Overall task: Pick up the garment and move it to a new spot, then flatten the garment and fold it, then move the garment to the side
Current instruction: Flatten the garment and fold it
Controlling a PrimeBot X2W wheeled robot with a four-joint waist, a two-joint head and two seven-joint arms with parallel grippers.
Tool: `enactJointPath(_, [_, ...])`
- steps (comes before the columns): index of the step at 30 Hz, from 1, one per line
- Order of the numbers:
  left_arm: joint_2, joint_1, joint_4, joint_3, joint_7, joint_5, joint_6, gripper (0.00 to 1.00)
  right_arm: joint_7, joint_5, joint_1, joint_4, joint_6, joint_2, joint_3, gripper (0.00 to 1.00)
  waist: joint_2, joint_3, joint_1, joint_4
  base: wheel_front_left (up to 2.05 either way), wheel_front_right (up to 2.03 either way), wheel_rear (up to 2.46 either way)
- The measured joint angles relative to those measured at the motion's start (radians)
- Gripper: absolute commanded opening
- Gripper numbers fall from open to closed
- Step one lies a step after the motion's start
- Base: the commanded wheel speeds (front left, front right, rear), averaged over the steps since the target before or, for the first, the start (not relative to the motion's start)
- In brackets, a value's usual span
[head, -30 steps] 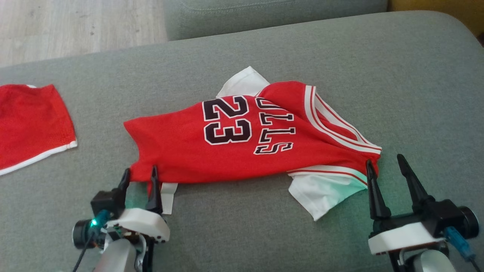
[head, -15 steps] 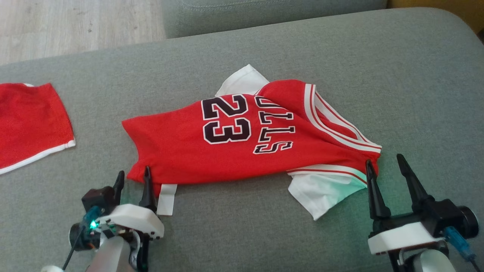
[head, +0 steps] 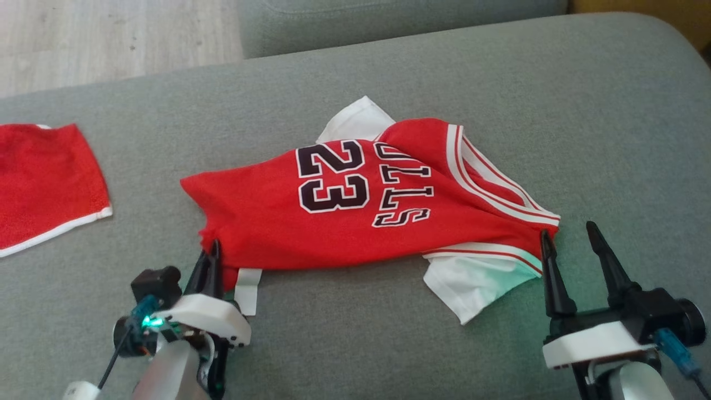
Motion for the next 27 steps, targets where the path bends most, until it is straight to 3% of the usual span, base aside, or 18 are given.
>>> enactJointPath(7, [0.0, 0.025, -0.123, -0.025, 0.01, -0.032, -0.008, 0.0, 0.0, 0.001, 0.007, 0.002, 0.0, 0.0, -0.008, 1.0, 0.0, -0.026, 0.0, 0.027, 0.0, 0.0, 0.0])
enactJointPath(12, [-0.002, 0.26, -0.43, -0.105, 0.145, -0.086, -0.011, 0.0, 0.0, 0.006, 0.047, 0.003, 0.0, 0.001, -0.017, 1.0, 0.0, -0.054, -0.0002, 0.069, 0.0, 0.0, 0.0])
enactJointPath(21, [0.034, 0.602, -0.916, -0.198, 0.401, -0.133, 0.056, 0.0, 0.0, 0.006, 0.053, 0.004, 0.0, 0.002, -0.015, 1.0, 0.0, -0.08, -0.0002, 0.121, 0.0, 0.0, 0.0])
enactJointPath(24, [0.037, 0.61, -1.0, -0.19, 0.437, -0.162, 0.073, 0.0, 0.0, 0.006, 0.053, 0.009, 0.0, 0.001, -0.005, 1.0, 0.0, -0.085, -0.0002, 0.12, 0.0, 0.0, 0.0])
enactJointPath(27, [0.04, 0.592, -0.994, -0.182, 0.472, -0.175, 0.084, 0.0, 0.0, 0.006, 0.053, 0.012, 0.0, 0.001, 0.005, 1.0, 0.0, -0.084, -0.0002, 0.108, 0.0, 0.0, 0.0])
